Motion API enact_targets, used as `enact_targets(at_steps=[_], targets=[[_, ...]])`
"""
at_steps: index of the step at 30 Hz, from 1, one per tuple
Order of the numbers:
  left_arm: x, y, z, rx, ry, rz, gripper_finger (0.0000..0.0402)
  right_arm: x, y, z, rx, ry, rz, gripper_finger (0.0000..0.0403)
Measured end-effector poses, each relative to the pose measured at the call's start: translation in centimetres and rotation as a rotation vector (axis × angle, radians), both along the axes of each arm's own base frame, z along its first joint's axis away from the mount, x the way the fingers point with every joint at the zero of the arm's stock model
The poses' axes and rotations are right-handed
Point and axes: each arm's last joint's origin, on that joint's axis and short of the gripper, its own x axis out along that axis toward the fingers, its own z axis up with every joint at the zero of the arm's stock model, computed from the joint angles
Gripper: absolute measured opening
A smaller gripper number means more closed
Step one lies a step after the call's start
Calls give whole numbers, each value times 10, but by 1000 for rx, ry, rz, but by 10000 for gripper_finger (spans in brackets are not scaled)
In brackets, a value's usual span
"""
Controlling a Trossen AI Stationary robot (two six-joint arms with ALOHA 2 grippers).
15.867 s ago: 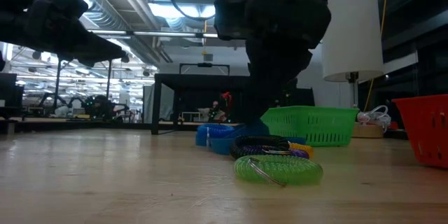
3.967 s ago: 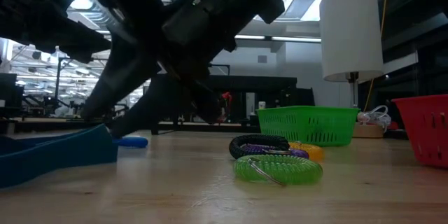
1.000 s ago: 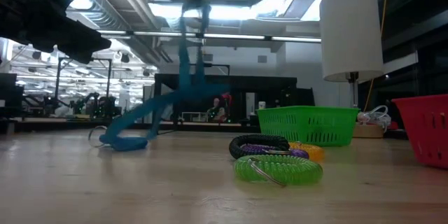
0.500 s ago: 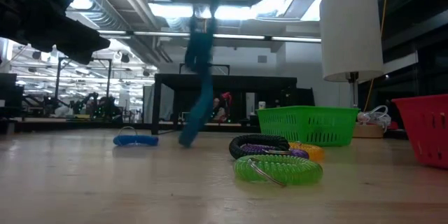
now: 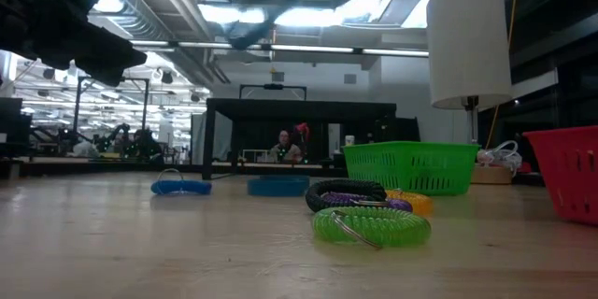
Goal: Pick & Place Office Desk Supplies
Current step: Put the blue rubber band into the green basket
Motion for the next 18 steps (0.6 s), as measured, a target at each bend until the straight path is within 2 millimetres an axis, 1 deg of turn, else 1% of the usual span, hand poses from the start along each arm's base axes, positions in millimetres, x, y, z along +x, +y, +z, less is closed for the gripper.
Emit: enact_targets(at_steps=[3, 4, 7, 10, 18], targets=[[0, 0, 0, 0, 0, -1, 129, -9, -11, -5, 9, 78, -88, 0], [0, 0, 0, 0, 1, -1, 129, -10, -14, -6, 15, 80, -117, 0], [0, 0, 0, -1, 1, -6, 129, -8, -17, -10, 30, 99, -118, 0], [0, 0, 0, -4, 1, -16, 129, -8, -21, -10, 37, 104, -124, 0], [0, -1, 0, -16, 3, -25, 129, -3, -40, -12, 21, 131, -145, 0]])
